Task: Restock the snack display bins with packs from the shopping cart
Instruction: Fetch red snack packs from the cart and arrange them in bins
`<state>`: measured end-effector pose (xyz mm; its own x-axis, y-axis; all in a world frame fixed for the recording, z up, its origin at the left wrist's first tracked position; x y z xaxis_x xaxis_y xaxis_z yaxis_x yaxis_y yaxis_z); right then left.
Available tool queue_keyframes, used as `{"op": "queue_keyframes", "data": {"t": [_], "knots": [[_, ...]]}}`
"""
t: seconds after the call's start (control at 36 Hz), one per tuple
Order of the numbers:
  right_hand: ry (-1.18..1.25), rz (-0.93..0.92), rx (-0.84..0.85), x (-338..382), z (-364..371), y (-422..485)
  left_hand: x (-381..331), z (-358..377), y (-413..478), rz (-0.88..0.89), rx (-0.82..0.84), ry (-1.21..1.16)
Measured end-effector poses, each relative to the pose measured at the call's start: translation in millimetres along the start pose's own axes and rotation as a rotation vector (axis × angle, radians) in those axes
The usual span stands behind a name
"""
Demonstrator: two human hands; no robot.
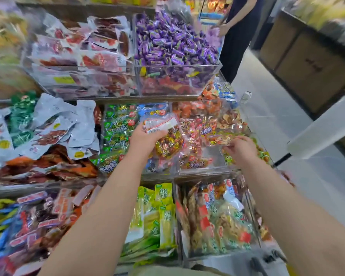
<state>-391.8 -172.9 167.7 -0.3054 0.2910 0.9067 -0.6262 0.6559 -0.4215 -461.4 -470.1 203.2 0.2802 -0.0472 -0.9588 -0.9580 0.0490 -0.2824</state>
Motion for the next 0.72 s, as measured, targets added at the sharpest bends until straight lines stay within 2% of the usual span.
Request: {"op": "queue_keyframes", "data": {"t": [0.06,0.11,0.22,0.33,0.39,0.53,0.61,0.67,0.72], "knots": [[-0.107,0.021,0.061,2.5,5.8,13.3,-5.1,6.0,7.9,-0.011,0.004,-0.038],[-0.046,0.084,0.140,1.7,13.5,20.6,-9.5,14.0,14.9,-0.031,0.014,-0.039],[-0.107,0.150,0.231,2.3,24.2,48.6,-13.4,27.0,31.2,-0.016,0.013,-0.028],[-0.117,0.150,0.197,4.2,29.9,80.7,-16.9,36.2,43.3,-0.002,-0.007,-0.003],[-0.195,0.151,0.191,2.2,33.6,94.3,-18.1,40.7,48.3,-0.008,-0.008,-0.003],[-0.892,-0.069,0.248,8.1,49.4,106.4,-18.5,46.0,60.9,-0.014,-0.044,0.011],[-1.255,-0.292,0.277,13.7,59.6,107.9,-18.1,45.3,65.6,-0.015,-0.055,0.028],[-1.342,-0.349,0.294,12.2,63.8,110.0,-16.3,45.3,68.3,-0.024,-0.049,0.026],[-1.289,-0.472,0.283,16.6,70.0,109.6,-14.0,44.1,69.7,-0.042,-0.054,0.025]]}}
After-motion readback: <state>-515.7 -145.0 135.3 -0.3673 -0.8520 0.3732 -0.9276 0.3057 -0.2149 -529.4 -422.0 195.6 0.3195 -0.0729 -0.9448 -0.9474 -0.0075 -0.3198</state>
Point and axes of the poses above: each hand's wrist, its own y-axis towards the middle knuckle, its own z-axis out of the palm, x = y × z, the point moved 5 cm from there along y, towards the middle knuckle, and after that the axes turned 1 degree about y, right-handed, at the moved point
